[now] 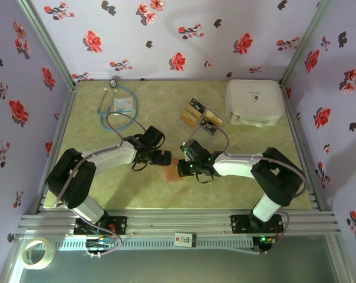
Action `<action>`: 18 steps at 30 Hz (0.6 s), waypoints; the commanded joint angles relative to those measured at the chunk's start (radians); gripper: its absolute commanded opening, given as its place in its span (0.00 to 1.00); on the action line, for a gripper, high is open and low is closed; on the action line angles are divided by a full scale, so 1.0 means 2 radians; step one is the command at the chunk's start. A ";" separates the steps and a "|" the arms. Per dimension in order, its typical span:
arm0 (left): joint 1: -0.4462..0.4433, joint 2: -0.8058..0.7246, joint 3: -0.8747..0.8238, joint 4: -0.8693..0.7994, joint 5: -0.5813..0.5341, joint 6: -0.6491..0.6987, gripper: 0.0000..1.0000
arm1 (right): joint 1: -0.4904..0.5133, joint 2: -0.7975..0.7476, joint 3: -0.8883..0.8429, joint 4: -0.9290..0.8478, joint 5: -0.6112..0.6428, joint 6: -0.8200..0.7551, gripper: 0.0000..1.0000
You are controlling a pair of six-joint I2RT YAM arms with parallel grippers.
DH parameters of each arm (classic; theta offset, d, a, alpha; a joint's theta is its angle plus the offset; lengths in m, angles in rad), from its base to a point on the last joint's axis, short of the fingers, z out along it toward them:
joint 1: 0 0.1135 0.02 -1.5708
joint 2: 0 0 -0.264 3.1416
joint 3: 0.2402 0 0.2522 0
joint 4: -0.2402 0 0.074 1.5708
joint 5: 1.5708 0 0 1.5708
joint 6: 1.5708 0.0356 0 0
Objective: Put the credit cards into the card holder
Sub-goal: Close the card holder at the center of the table.
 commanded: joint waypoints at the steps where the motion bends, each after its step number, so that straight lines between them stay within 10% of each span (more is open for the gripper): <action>1: -0.005 0.015 -0.004 0.007 -0.009 0.012 1.00 | 0.000 0.003 -0.004 0.001 -0.004 0.005 0.00; 9: -0.005 0.027 -0.009 -0.016 -0.040 0.011 1.00 | -0.010 -0.053 0.026 -0.069 0.017 -0.020 0.05; 18: -0.013 0.037 -0.003 -0.031 -0.064 0.012 1.00 | -0.034 -0.087 0.062 -0.173 0.073 -0.065 0.37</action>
